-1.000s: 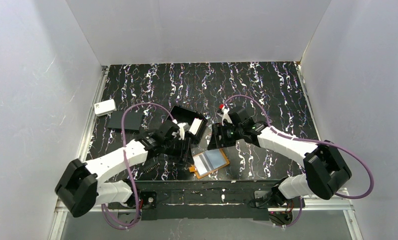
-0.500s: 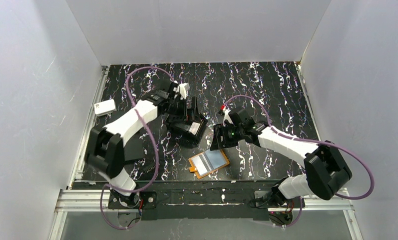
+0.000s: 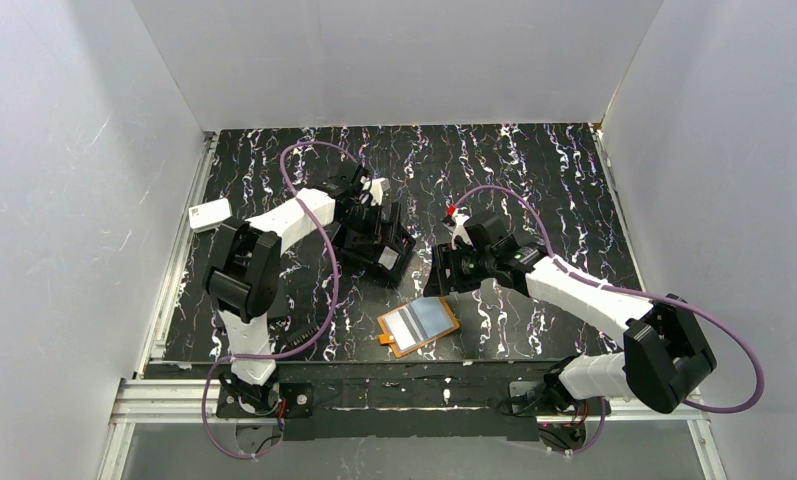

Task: Put the credit cards into the card holder
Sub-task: Pick up the credit card from the storage box, then insert the credit card into the card holder.

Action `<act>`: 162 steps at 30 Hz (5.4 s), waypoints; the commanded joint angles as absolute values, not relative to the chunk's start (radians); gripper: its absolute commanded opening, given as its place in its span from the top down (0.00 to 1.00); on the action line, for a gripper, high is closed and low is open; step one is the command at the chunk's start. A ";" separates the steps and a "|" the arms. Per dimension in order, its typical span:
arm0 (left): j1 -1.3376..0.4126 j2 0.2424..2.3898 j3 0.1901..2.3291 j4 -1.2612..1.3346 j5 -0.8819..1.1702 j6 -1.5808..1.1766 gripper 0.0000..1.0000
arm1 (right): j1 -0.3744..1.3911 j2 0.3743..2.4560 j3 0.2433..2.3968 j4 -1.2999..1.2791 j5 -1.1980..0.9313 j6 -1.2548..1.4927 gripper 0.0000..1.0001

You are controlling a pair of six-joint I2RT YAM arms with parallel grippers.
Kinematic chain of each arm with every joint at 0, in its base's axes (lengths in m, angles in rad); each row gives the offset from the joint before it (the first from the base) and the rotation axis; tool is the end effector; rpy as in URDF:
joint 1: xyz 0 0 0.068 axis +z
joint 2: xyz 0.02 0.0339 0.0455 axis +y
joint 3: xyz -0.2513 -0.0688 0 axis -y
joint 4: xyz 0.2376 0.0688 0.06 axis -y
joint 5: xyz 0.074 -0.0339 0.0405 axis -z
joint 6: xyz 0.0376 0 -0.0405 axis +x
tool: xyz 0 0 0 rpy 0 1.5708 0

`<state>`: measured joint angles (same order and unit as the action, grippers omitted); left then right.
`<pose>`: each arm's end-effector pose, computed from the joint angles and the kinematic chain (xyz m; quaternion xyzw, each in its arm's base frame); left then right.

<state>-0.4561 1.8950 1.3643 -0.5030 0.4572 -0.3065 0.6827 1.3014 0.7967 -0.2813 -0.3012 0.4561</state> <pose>0.3432 -0.1869 0.1906 0.1301 0.9320 -0.2990 0.1586 0.2007 0.1776 0.2156 -0.1603 0.9012 0.3206 0.2437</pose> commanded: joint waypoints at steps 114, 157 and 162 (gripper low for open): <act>-0.492 1.690 1.612 -0.702 0.223 -0.216 1.00 | 0.677 1.338 0.782 -0.222 -0.335 0.482 0.36; -0.447 1.107 1.000 -0.361 0.676 -0.715 1.00 | 0.566 1.243 0.853 0.025 -0.524 0.728 0.39; -0.471 1.059 0.894 -0.465 0.620 -0.679 1.00 | 0.563 1.255 0.813 -0.333 -0.400 0.453 0.29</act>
